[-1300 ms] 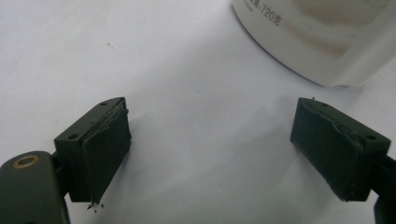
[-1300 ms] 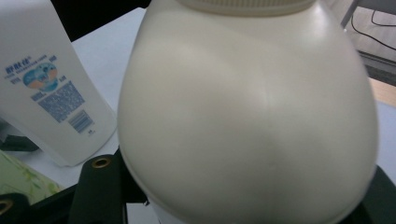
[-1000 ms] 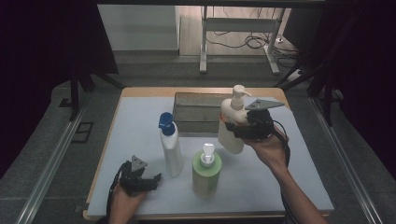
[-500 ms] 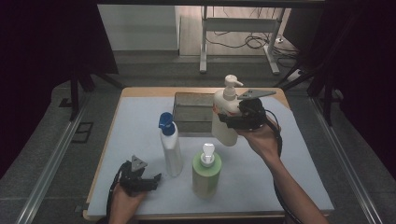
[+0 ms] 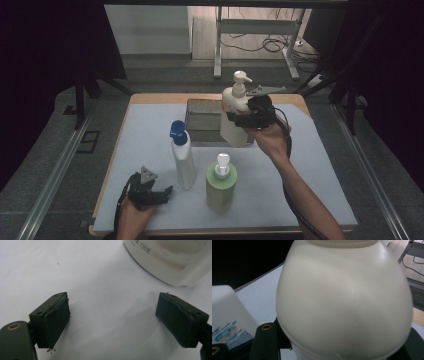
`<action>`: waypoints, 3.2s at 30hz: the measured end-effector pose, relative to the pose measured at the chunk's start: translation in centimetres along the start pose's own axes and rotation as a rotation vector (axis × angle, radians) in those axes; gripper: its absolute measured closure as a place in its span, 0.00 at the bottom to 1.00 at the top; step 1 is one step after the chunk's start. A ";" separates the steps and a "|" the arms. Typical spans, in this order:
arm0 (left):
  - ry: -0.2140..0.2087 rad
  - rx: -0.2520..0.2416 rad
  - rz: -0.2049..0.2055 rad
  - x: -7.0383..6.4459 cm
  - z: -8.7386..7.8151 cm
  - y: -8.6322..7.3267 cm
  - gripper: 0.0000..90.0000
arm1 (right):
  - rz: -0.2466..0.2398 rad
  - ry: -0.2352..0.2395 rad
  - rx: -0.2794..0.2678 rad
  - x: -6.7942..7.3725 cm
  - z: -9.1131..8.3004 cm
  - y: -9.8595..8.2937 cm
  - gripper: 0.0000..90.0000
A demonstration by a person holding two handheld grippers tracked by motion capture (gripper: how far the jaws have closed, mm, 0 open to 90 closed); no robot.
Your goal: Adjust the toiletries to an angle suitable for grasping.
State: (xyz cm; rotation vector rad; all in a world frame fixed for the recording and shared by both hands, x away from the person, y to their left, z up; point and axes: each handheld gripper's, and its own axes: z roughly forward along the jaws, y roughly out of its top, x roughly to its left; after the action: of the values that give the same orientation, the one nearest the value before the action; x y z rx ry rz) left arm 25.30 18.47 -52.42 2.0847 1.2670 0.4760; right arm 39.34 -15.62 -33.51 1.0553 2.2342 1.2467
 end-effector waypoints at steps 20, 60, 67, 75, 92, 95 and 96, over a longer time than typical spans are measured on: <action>0.000 0.000 0.000 0.0 0.0 0.0 0.14 | 0.033 -0.042 -0.017 -1.1 3.2 1.9 0.42; 0.000 -0.002 0.000 0.0 0.0 0.0 0.14 | 0.038 -0.077 -0.025 -1.0 11.8 0.9 0.42; -0.001 0.000 0.000 0.0 0.0 0.0 0.14 | 0.021 -0.081 -0.017 -0.2 12.6 0.0 0.42; -0.001 0.000 -0.001 0.0 0.0 0.0 0.14 | 0.027 -0.096 -0.003 -0.4 13.4 -1.3 0.41; -0.001 0.000 0.000 0.0 0.0 0.0 0.14 | 0.007 -0.075 0.004 -0.8 12.8 -2.7 0.38; -0.001 0.000 -0.001 0.0 0.0 0.0 0.14 | -0.002 -0.074 0.018 -0.8 12.8 -2.7 0.37; -0.001 0.000 0.000 0.0 0.0 0.0 0.14 | -0.007 -0.065 0.030 -0.9 12.8 -2.6 0.36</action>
State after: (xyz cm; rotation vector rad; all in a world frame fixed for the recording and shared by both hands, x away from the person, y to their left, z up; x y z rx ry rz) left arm 25.30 18.48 -52.43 2.0843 1.2670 0.4751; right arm 46.77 -9.94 -42.65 1.0820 2.2122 1.1633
